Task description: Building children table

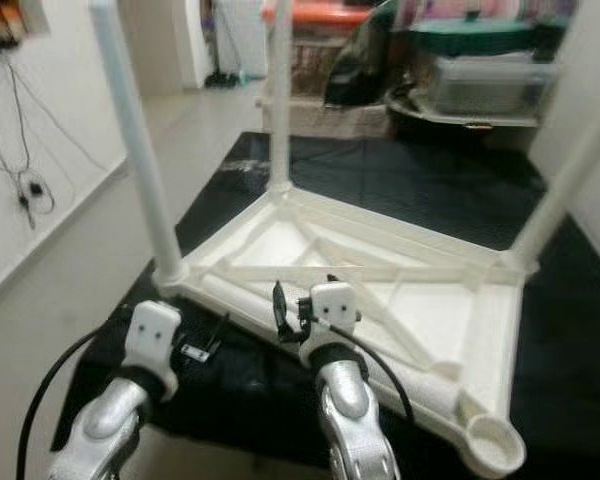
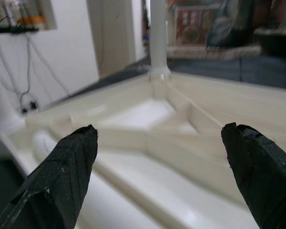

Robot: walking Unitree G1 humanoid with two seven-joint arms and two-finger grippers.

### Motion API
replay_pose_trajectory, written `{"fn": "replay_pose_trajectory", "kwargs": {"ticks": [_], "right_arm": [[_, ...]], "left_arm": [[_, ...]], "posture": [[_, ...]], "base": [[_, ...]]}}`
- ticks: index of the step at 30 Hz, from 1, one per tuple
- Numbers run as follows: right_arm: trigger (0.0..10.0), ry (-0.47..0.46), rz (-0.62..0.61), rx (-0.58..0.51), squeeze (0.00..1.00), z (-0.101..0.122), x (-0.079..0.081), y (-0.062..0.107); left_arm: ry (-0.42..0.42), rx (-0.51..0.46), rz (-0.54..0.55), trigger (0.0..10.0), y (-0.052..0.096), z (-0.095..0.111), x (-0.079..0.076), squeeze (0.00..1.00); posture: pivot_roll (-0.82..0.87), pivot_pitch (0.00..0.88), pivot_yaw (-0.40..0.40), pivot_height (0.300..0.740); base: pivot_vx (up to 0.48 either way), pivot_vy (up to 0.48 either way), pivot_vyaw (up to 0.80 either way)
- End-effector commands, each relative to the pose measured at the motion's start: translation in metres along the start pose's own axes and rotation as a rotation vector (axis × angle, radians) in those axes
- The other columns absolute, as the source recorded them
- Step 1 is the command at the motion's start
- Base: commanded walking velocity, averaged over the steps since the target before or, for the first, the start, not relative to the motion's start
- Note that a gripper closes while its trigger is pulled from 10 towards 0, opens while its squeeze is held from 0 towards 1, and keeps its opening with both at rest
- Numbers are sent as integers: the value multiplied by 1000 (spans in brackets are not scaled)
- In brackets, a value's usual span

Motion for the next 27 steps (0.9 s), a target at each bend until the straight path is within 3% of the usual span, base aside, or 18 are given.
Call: {"fn": "replay_pose_trajectory", "kwargs": {"ticks": [1, 7, 14, 20, 22, 24, 26, 27], "right_arm": [[10000, -11, 0, 7, 0, -2, 0, 0], [10000, -11, 5, 5, 0, -1, 1, 0], [10000, -56, 5, -43, 0, 8, -2, -3], [10000, -89, -95, -116, 0, 33, -30, -29], [10000, -88, -91, -121, 0, 33, -30, -29], [10000, -51, -22, -111, 0, 27, -15, -19], [10000, -51, -22, -111, 0, 27, -15, -19], [10000, -39, 14, -100, 0, 23, -7, -13]], "left_arm": [[3, 19, -7, 10000, 0, -5, -2, 0], [6, 17, -6, 10000, 0, -5, -1, 0], [12, 19, 4, 10000, -1, -4, 0, 0], [31, 18, 1, 10000, 1, -3, 0, 0], [33, 15, 5, 10000, 1, -3, 0, 0], [33, 0, 12, 10000, 2, 0, 0, 0], [33, 0, 12, 10000, 2, 0, 0, 0], [28, -10, 16, 10000, 3, 1, 0, 0]], "posture": [[-1, 0, 23, 740], [0, 0, 22, 740], [8, 0, 22, 740], [14, 0, 21, 740], [14, 0, 19, 740], [12, 0, 18, 740], [12, 0, 18, 740], [9, 0, 17, 740]], "base": [[-442, 0, 0], [-413, 0, 0], [0, 0, 0], [0, 0, 0], [0, 0, 0], [0, 0, 0], [0, 0, 0], [0, 0, 0]]}}
Point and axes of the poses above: a point about 5 cm out from each wrist's last joint towards the gripper, its own y axis pointing back from the gripper into the wrist, its own z axis along the axis of the wrist's last joint, x = y × z, the point moved 1 cm from there along -y, pointing out of the wrist towards the gripper, and after that the axes turned 9 degrees about y, right-handed, at the moved point
